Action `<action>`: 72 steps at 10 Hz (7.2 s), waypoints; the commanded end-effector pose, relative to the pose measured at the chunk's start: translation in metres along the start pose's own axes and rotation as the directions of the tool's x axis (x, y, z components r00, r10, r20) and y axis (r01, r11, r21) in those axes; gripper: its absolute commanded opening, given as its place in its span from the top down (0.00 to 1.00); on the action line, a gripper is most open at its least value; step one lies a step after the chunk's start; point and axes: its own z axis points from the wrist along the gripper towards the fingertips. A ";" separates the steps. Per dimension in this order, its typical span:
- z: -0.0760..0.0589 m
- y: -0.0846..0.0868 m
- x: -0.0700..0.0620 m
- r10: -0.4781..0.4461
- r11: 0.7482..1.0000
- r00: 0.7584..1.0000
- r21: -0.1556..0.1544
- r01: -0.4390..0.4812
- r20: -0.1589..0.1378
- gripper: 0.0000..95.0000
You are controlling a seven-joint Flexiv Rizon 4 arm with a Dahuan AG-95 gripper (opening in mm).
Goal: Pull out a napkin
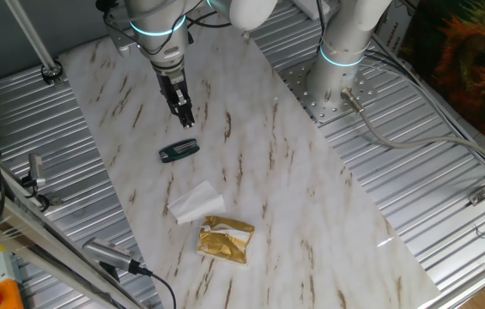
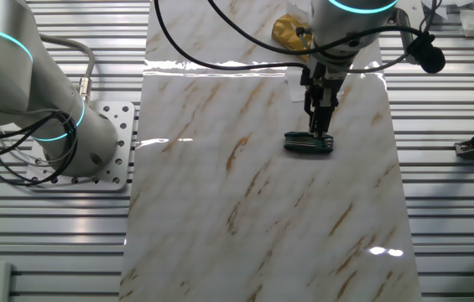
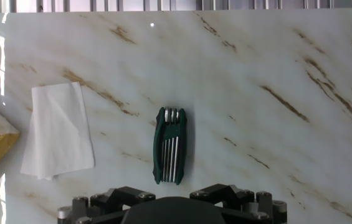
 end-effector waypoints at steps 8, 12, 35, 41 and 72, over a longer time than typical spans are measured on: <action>0.000 0.000 0.000 0.037 0.999 0.997 -0.026 -0.038 -0.070 1.00; 0.000 0.000 0.000 0.044 0.998 0.997 -0.031 -0.046 -0.069 1.00; -0.008 0.147 -0.051 0.111 0.992 0.993 -0.049 -0.113 -0.050 1.00; -0.020 0.162 -0.063 0.129 0.986 0.990 -0.101 -0.135 -0.063 1.00; -0.026 0.186 -0.081 -0.253 0.963 0.967 -0.100 0.251 -0.008 1.00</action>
